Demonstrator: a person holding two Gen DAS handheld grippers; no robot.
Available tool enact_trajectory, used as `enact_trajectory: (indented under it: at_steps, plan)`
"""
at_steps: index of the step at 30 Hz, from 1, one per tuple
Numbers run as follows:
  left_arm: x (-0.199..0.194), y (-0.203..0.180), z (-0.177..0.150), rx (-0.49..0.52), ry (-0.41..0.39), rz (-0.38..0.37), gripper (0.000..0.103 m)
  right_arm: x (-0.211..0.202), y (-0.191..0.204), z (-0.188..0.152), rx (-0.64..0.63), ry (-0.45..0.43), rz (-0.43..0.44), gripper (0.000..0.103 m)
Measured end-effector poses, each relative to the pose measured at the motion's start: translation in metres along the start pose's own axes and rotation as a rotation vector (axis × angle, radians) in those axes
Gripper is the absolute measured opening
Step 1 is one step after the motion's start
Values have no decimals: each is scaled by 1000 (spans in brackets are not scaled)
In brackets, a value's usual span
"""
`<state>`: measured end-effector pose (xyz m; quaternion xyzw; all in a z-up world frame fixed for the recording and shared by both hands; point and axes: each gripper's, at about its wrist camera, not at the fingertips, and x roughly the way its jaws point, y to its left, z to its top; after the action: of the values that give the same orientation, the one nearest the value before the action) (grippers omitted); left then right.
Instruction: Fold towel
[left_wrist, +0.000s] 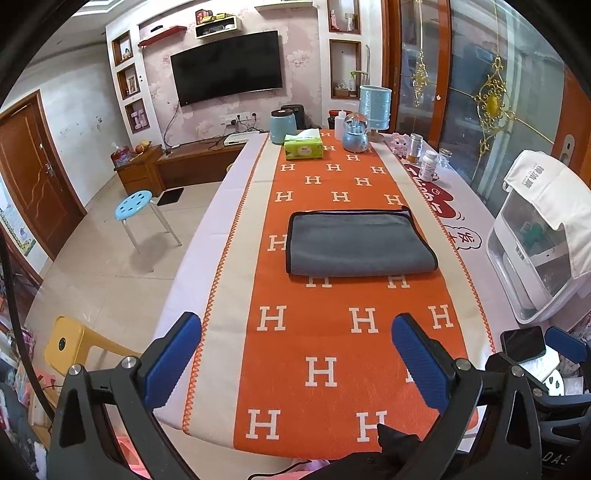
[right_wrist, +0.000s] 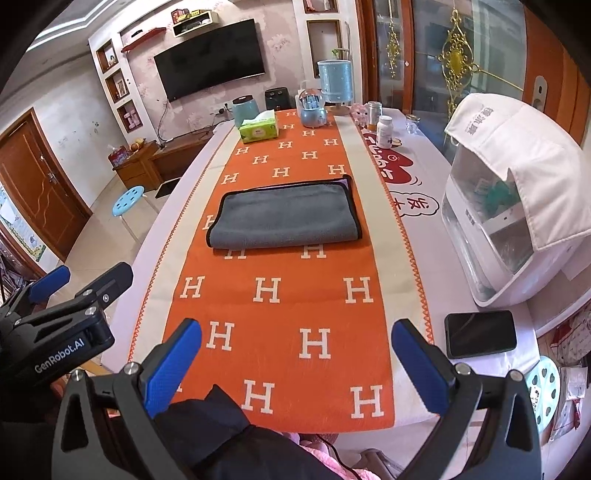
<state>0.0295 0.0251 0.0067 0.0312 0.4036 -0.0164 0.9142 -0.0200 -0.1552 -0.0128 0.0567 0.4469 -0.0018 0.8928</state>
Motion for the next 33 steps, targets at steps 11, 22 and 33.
enact_trajectory:
  at_steps: [11, 22, 33]
  plan:
    - [2, -5, 1, 20, -9, -16, 102, 3, -2, -2, 15, 15, -7, 103]
    - [4, -7, 3, 26, -7, -25, 102, 7, -2, -1, 24, 32, -8, 103]
    - [4, -8, 5, 40, -12, -37, 102, 9, -4, -2, 27, 46, -16, 103]
